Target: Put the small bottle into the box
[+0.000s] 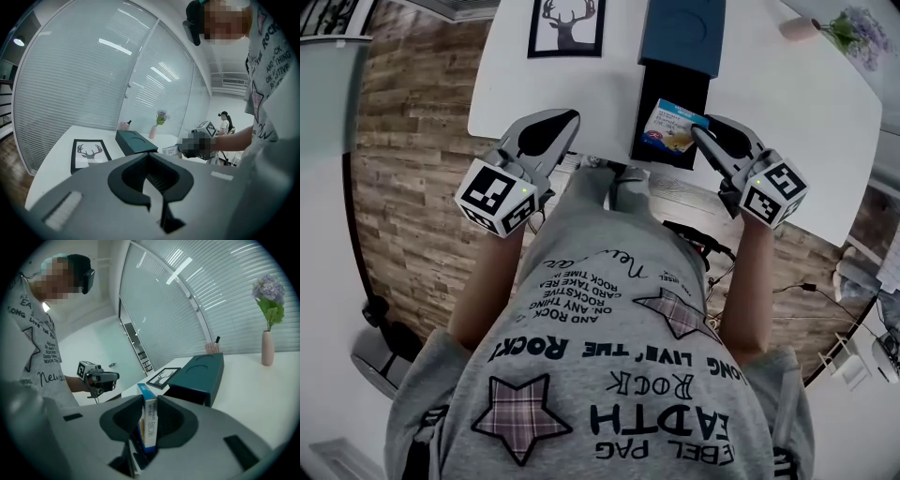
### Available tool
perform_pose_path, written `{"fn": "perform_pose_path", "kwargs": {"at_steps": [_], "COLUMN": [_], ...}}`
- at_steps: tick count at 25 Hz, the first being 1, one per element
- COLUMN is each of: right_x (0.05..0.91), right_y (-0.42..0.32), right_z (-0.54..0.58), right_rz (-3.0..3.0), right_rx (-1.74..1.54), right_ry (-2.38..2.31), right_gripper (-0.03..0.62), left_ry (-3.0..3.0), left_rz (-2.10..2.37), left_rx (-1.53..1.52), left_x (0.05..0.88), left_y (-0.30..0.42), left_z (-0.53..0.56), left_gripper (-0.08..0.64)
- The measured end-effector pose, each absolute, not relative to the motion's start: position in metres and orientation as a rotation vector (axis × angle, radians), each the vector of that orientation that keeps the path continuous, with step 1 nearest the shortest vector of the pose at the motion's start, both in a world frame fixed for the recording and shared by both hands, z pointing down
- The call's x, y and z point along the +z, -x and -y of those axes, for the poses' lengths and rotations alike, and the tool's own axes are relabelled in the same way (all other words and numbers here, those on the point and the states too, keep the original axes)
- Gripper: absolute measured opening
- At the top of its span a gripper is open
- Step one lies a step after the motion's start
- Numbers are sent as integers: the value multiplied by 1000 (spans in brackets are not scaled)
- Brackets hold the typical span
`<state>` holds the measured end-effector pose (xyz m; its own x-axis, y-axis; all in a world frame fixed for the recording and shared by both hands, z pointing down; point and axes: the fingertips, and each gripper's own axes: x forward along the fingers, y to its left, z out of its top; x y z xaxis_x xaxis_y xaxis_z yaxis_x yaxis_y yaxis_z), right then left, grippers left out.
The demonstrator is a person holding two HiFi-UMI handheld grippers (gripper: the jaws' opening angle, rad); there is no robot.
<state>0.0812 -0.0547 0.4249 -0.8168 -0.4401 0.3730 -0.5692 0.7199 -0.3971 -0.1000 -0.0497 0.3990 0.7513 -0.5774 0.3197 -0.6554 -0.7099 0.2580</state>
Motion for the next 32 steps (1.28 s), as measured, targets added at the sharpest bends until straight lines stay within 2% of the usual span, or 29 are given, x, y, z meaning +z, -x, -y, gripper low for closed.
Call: {"fn": "perform_pose_path", "kwargs": {"at_steps": [22,32], "right_x": [456,474], "right_y": [-75,-75], "right_z": [56,66], "right_rz": [2602,2463], "right_rx": [838,619], "right_ry": [-714,-788], "right_gripper": [106,123], "left_ry": [-2582,-2575], "left_rz": [937,931], "left_rx": [308,313], "left_x": [402,406], "left_y": [93,91], "left_z": [37,39], "left_gripper": [10,9]}}
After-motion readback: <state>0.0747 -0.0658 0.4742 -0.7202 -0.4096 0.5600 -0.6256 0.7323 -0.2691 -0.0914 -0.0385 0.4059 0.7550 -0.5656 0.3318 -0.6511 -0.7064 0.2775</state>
